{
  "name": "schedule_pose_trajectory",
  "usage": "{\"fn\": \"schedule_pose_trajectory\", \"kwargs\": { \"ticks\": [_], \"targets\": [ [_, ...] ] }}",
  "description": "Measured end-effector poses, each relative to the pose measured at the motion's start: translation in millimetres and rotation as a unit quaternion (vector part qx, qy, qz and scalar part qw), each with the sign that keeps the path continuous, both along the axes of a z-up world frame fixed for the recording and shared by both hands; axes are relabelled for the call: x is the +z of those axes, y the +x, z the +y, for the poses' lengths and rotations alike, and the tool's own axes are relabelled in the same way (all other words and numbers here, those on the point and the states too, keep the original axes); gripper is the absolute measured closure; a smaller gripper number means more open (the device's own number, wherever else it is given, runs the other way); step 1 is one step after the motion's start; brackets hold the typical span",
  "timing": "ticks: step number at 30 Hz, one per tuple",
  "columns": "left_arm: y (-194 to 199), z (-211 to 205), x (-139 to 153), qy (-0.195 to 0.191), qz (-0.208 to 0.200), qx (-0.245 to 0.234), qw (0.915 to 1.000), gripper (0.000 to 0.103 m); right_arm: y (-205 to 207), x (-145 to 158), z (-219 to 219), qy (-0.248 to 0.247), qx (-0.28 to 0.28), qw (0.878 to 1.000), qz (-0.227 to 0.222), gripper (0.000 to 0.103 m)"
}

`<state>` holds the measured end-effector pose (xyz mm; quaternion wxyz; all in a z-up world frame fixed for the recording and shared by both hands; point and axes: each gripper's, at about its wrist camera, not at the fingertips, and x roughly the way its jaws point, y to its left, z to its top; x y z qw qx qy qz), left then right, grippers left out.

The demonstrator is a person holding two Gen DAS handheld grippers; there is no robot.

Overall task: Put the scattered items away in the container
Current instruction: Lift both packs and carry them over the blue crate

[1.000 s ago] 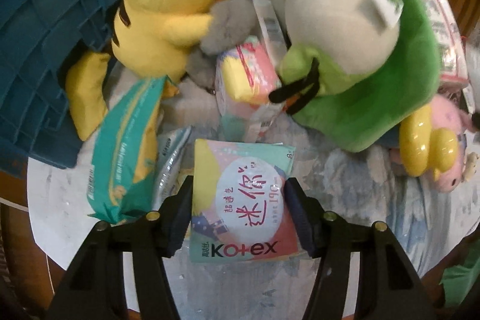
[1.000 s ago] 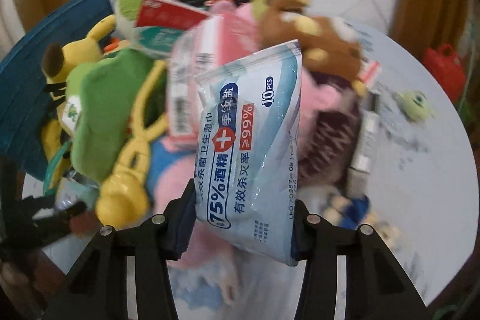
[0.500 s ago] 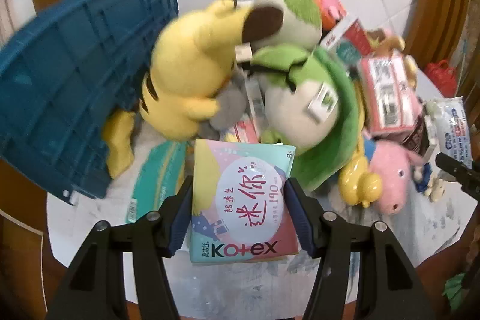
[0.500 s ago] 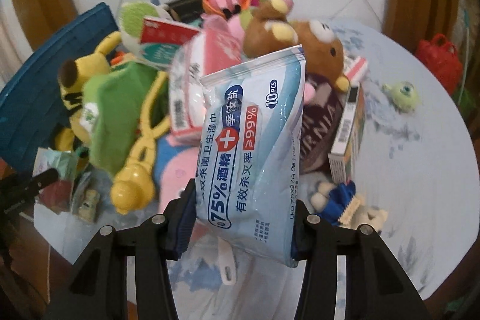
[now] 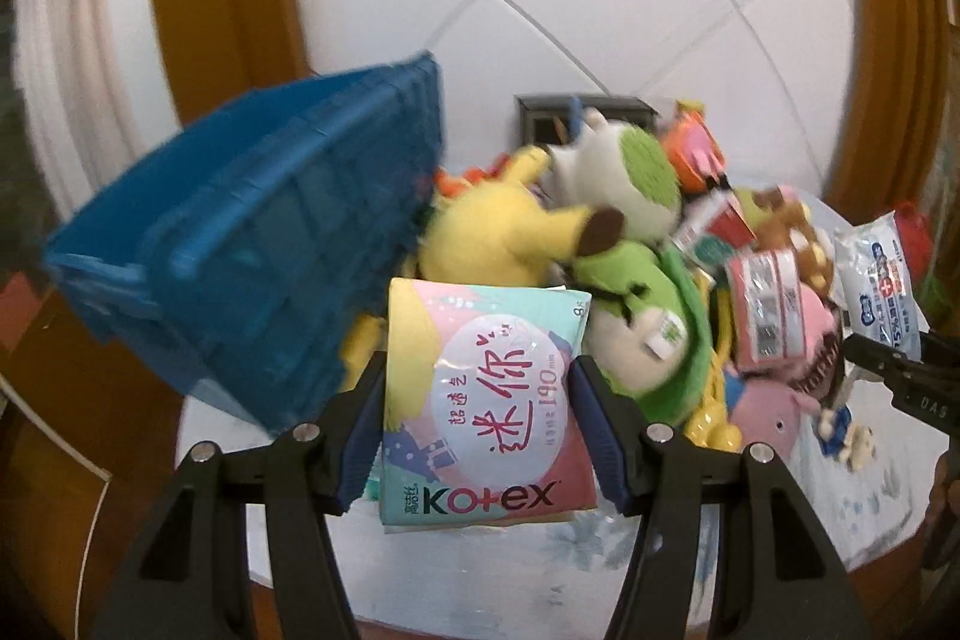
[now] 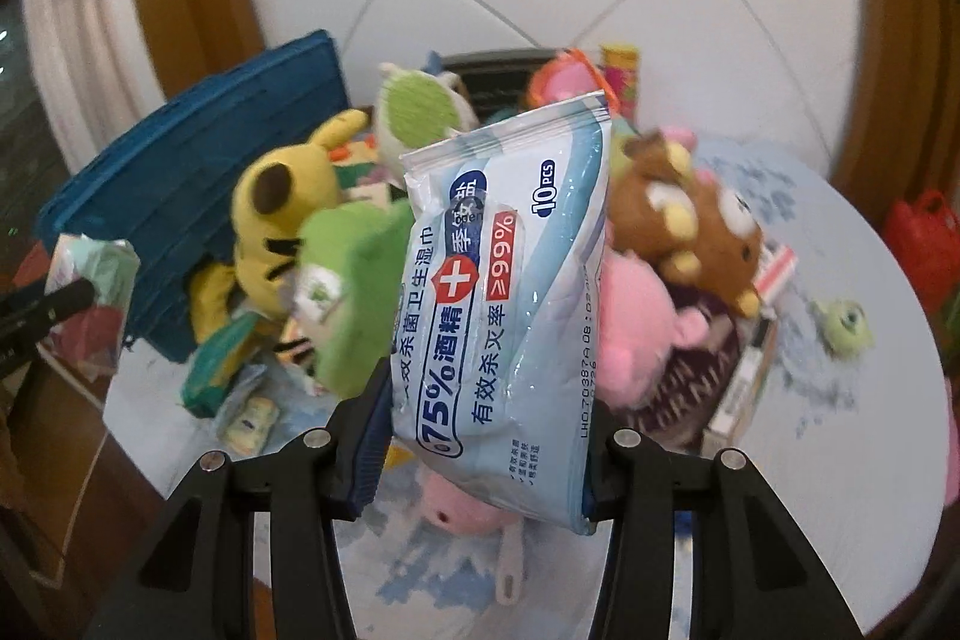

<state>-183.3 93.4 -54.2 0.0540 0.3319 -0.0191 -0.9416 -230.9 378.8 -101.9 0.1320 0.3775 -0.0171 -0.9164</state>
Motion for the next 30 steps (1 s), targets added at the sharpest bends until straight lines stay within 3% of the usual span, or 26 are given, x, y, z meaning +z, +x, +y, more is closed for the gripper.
{"fn": "schedule_pose_trajectory", "kwargs": {
  "ticks": [7, 10, 14, 18, 22, 30],
  "targets": [
    [20, -46, 54, -0.026, 0.060, 0.042, 0.9970, 0.044, -12, 31, -51, 0.003, 0.063, 0.997, 0.033, 0.055],
    [22, -77, 83, -0.032, 0.094, 0.059, 0.9933, 0.044, -19, 50, -84, -0.002, 0.090, 0.995, 0.050, 0.055],
    [10, -129, 106, -0.033, 0.107, 0.071, 0.9912, 0.044, -30, 80, -138, -0.010, 0.125, 0.989, 0.078, 0.055],
    [-11, -192, 114, -0.044, 0.100, 0.086, 0.9903, 0.044, -47, 108, -211, -0.018, 0.156, 0.982, 0.103, 0.055],
    [-30, -263, 113, -0.030, 0.089, 0.103, 0.9903, 0.044, -70, 125, -296, -0.015, 0.187, 0.976, 0.114, 0.055],
    [-70, -365, 93, -0.012, 0.057, 0.130, 0.9899, 0.044, -116, 128, -421, -0.015, 0.212, 0.971, 0.105, 0.055]
  ]
}}
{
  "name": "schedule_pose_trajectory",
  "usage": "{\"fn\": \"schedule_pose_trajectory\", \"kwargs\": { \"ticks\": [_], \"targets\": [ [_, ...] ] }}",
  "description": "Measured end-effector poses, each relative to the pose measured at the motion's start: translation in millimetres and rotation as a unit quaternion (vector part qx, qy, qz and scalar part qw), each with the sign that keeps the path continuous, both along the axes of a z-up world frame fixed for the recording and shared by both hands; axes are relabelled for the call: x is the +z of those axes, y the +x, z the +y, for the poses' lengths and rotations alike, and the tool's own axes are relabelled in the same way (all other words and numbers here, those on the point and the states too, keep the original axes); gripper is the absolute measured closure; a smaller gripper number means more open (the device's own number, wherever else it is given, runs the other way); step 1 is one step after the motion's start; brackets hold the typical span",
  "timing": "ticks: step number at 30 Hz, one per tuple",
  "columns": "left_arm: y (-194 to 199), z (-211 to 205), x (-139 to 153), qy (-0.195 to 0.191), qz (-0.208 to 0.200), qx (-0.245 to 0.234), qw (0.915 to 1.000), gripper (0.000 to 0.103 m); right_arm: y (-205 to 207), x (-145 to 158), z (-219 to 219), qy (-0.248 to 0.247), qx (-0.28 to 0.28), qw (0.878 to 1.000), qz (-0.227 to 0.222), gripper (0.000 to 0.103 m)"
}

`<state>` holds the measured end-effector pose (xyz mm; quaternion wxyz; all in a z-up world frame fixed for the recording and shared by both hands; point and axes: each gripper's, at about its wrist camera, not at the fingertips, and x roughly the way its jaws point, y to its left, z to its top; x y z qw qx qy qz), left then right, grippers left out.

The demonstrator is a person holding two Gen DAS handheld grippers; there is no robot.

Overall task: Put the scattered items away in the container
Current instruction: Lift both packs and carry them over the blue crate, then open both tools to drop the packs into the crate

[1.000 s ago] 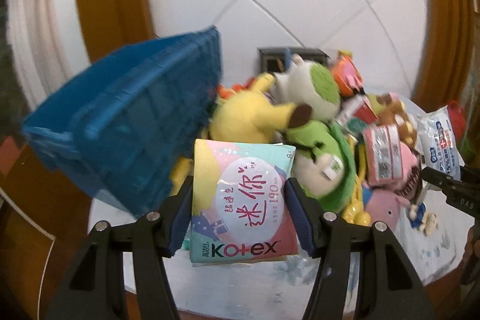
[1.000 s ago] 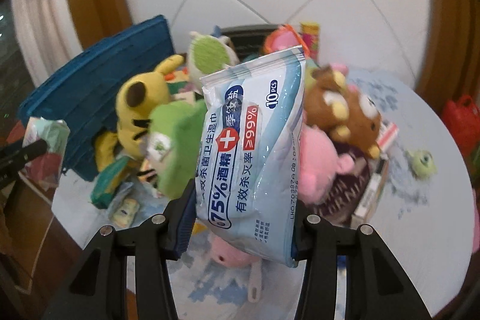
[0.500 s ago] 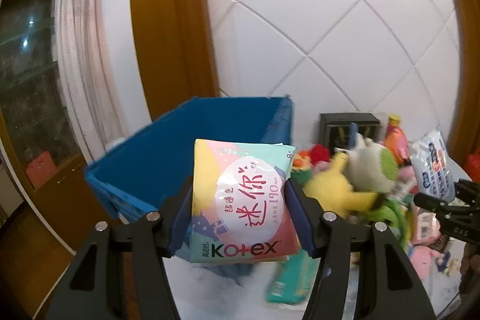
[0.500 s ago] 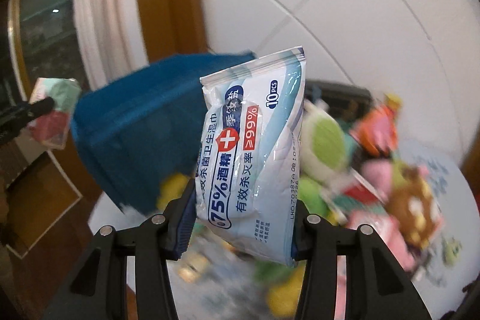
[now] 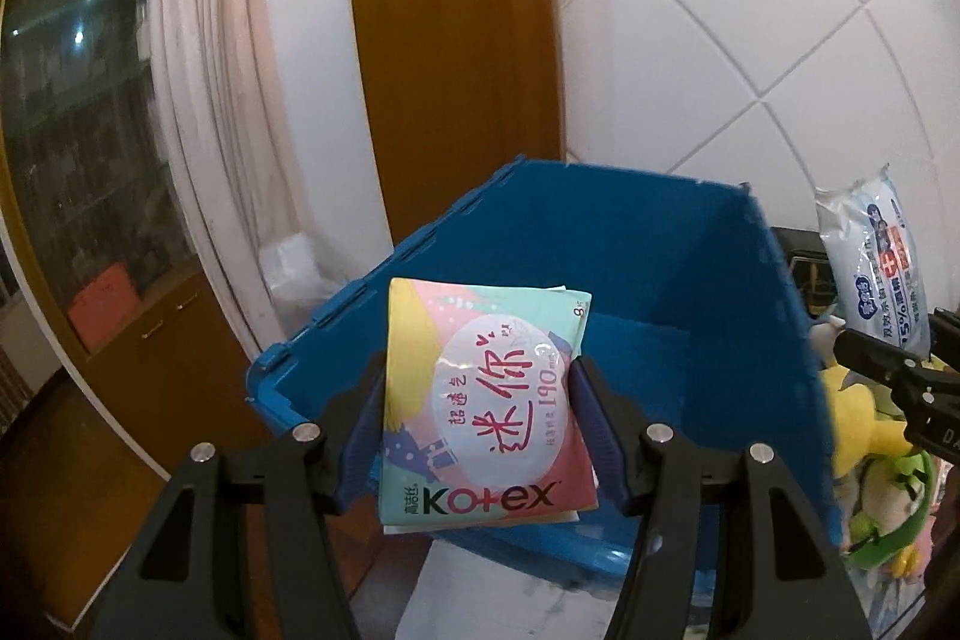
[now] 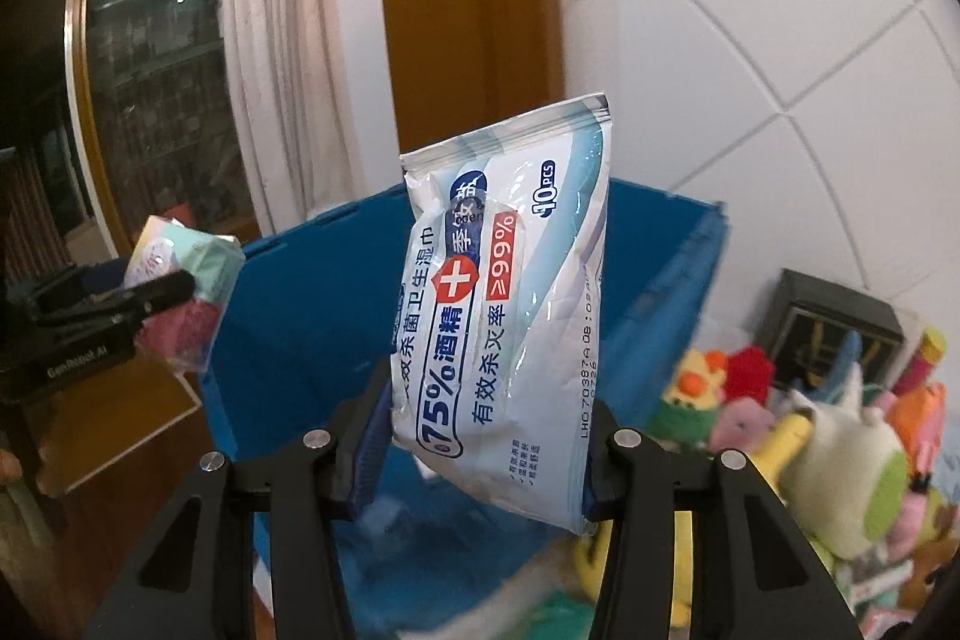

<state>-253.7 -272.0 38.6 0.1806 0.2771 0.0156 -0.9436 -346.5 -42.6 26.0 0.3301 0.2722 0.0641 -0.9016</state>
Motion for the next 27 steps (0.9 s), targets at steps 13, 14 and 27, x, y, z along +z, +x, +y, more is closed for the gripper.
{"fn": "schedule_pose_trajectory", "kwargs": {
  "ticks": [13, 14, 27],
  "targets": [
    [-55, -31, -25, 0.024, -0.024, -0.034, 0.9988, 0.011, -38, -22, -45, 0.035, -0.034, 0.998, -0.029, 0.038],
    [-56, -30, -27, 0.021, -0.024, -0.035, 0.9989, 0.009, -39, -22, -46, 0.037, -0.038, 0.998, -0.029, 0.025],
    [-42, -15, -33, 0.021, -0.024, -0.043, 0.9986, 0.009, -26, -26, -35, 0.047, -0.060, 0.997, -0.023, 0.000]
  ]
}}
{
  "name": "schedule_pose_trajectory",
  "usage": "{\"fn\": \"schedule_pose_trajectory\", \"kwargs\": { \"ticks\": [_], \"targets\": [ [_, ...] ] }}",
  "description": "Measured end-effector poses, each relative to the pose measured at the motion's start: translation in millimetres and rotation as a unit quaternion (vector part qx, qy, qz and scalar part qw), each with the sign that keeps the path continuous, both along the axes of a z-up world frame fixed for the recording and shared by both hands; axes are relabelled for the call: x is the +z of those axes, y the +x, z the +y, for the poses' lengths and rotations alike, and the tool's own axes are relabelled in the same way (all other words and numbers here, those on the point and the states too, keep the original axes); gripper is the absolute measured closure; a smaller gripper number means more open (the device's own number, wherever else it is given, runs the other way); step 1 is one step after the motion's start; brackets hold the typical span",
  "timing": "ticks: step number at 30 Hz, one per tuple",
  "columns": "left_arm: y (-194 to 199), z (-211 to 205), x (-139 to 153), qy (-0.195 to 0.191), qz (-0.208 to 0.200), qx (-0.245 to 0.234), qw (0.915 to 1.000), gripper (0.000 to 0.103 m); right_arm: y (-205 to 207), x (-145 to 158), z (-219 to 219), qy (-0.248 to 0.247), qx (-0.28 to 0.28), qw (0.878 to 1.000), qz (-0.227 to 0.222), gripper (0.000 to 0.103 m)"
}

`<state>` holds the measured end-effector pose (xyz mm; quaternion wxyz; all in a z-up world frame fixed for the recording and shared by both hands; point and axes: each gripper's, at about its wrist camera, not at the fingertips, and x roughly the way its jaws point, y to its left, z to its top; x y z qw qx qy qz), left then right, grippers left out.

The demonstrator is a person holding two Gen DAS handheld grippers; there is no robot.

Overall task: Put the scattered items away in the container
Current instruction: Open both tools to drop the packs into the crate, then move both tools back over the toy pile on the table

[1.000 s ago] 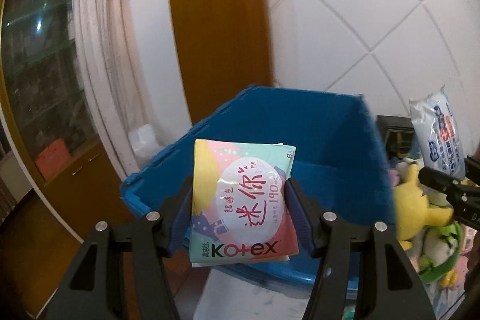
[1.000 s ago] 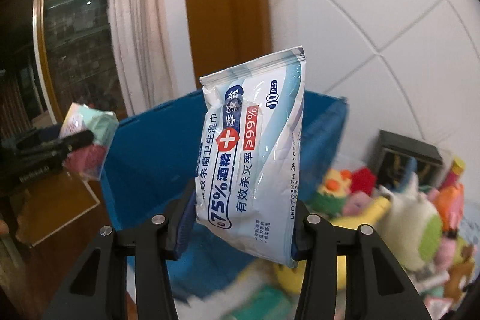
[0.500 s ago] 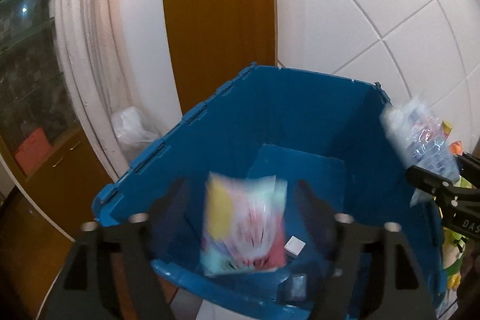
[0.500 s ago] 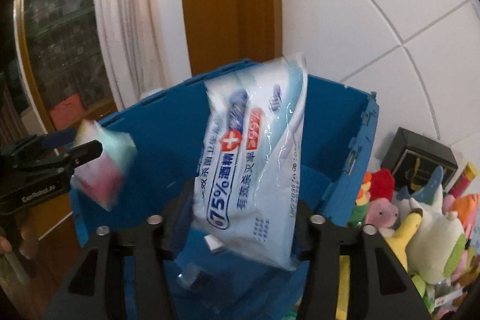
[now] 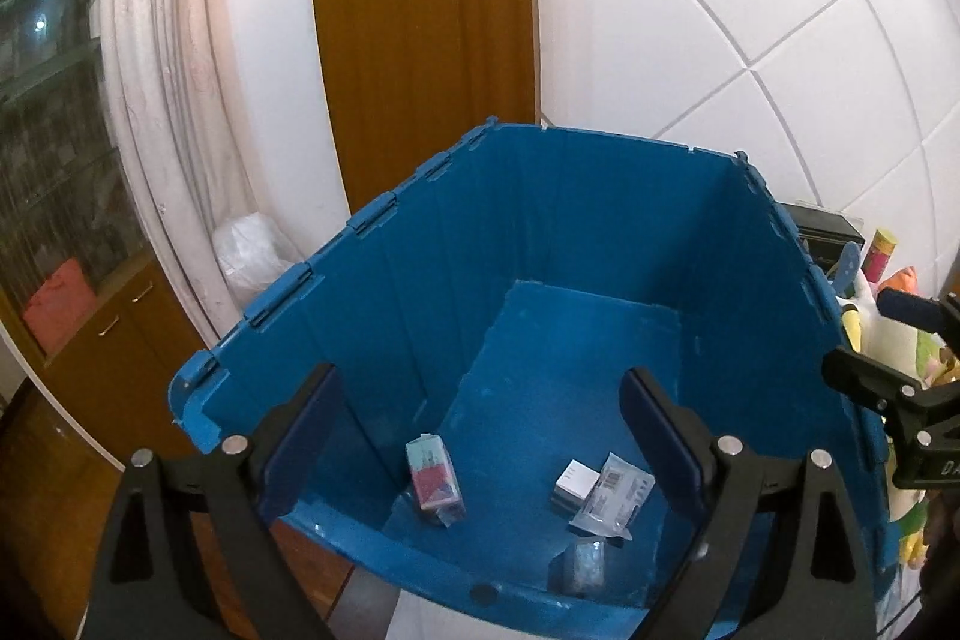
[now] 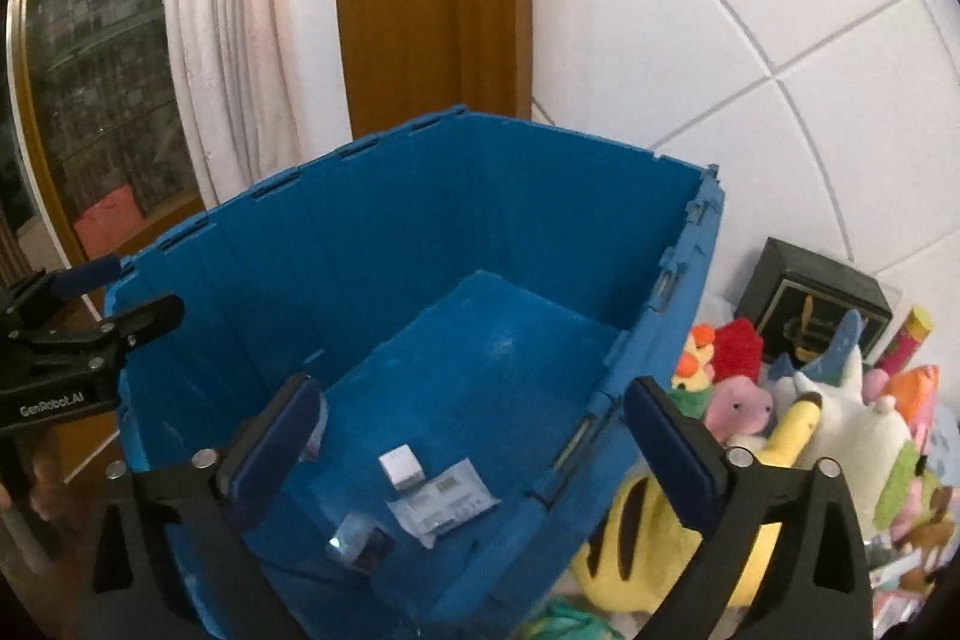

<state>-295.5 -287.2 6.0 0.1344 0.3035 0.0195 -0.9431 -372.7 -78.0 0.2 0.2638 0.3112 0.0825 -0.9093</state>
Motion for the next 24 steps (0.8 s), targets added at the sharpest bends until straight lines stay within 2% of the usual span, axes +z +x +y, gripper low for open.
{"fn": "schedule_pose_trajectory", "kwargs": {
  "ticks": [4, 6, 14, 18, 24],
  "targets": [
    [10, 12, -1, -0.001, 0.005, 0.000, 1.0000, 0.007, 14, 4, 10, 0.009, -0.013, 1.000, 0.016, 0.000],
    [16, 18, 0, 0.000, 0.011, -0.003, 0.9999, 0.001, 22, 4, 19, 0.008, -0.018, 1.000, 0.019, 0.000],
    [38, 69, 6, -0.007, 0.032, -0.034, 0.9989, 0.001, 55, -5, 77, -0.001, -0.066, 0.998, 0.015, 0.000],
    [53, 111, 7, -0.015, 0.037, -0.061, 0.9973, 0.001, 76, -15, 128, -0.008, -0.104, 0.994, 0.008, 0.000],
    [78, 190, 12, -0.017, 0.056, -0.099, 0.9933, 0.001, 111, -33, 237, -0.021, -0.178, 0.984, -0.014, 0.000]
  ]
}}
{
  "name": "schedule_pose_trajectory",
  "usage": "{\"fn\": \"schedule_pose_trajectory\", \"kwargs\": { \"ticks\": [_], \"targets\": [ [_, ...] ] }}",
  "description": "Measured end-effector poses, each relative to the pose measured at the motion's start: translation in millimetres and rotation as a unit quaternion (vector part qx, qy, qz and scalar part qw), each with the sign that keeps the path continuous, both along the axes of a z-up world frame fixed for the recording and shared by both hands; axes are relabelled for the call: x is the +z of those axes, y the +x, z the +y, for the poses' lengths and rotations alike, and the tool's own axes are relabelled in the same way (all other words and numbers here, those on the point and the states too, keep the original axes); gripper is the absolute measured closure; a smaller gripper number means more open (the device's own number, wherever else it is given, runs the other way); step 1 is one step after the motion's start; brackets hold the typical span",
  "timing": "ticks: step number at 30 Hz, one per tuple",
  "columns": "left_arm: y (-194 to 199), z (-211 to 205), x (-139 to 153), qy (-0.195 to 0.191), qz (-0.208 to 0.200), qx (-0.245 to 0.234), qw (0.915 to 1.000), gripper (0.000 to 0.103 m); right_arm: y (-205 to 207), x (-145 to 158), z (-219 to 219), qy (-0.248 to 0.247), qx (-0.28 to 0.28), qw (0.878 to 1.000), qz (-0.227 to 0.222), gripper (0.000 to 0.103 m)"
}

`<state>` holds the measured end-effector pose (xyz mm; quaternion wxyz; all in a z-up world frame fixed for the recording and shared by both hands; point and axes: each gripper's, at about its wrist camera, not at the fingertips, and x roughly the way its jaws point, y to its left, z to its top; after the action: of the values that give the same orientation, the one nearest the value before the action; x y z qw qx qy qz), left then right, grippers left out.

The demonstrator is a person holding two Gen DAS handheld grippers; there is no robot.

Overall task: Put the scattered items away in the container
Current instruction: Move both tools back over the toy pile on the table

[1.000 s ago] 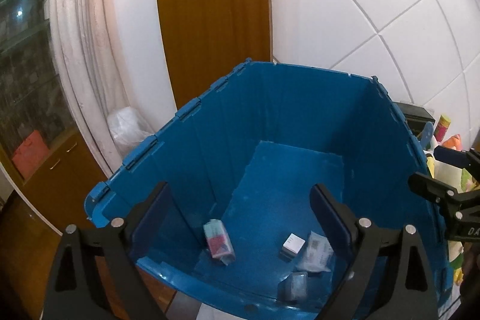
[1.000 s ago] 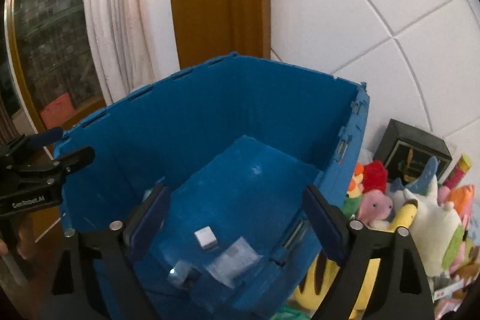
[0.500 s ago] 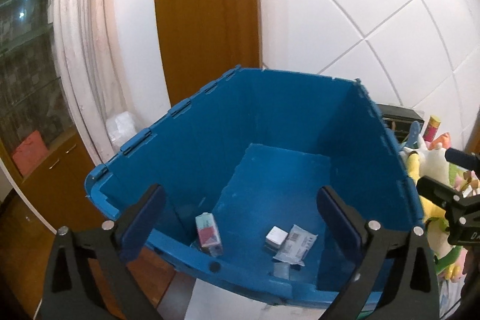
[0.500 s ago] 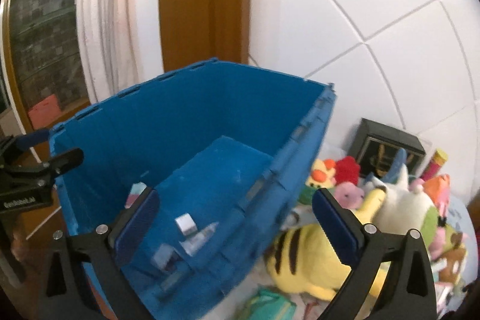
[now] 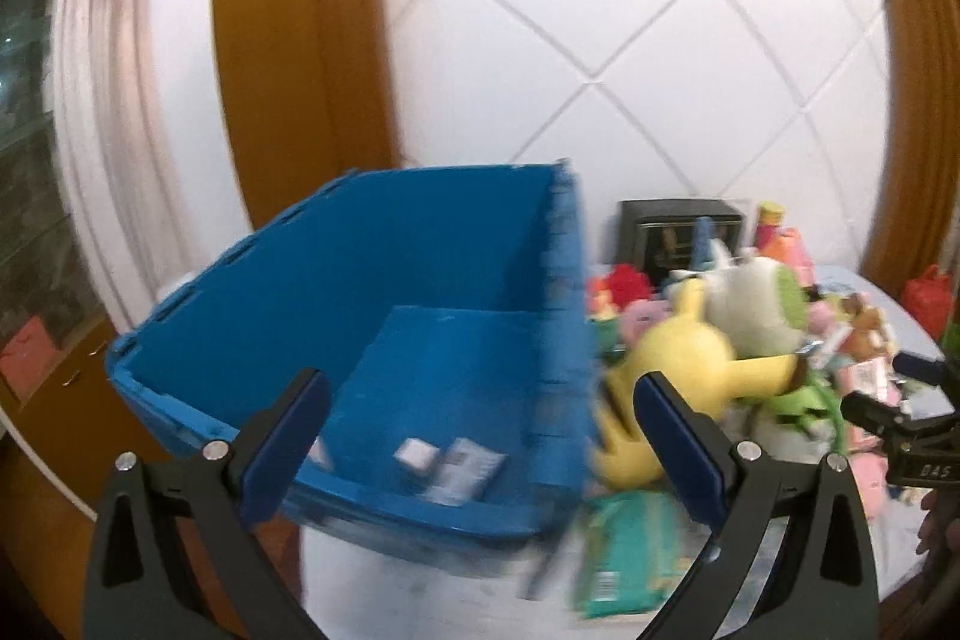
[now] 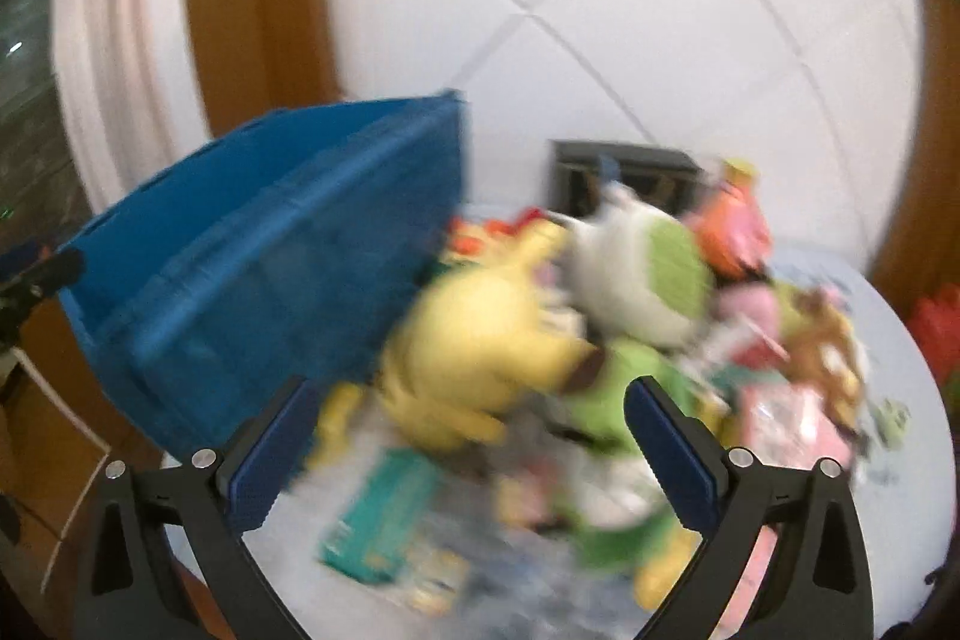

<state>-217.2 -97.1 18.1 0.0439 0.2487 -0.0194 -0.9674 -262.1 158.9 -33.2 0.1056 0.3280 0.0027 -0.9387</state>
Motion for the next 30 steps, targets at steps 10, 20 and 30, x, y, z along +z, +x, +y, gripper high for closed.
{"fn": "schedule_pose_trajectory", "kwargs": {
  "ticks": [10, 20, 30],
  "targets": [
    [20, 149, -46, 0.012, -0.061, -0.042, 0.9972, 0.000, 69, -35, 194, -0.006, -0.096, 0.995, -0.034, 0.000],
    [19, 271, -119, -0.006, -0.152, -0.091, 0.9841, 0.000, 116, -90, 326, 0.005, -0.196, 0.977, -0.086, 0.000],
    [-2, 354, -166, -0.013, -0.187, -0.173, 0.9669, 0.001, 128, -142, 385, 0.009, -0.256, 0.954, -0.156, 0.000]
  ]
}}
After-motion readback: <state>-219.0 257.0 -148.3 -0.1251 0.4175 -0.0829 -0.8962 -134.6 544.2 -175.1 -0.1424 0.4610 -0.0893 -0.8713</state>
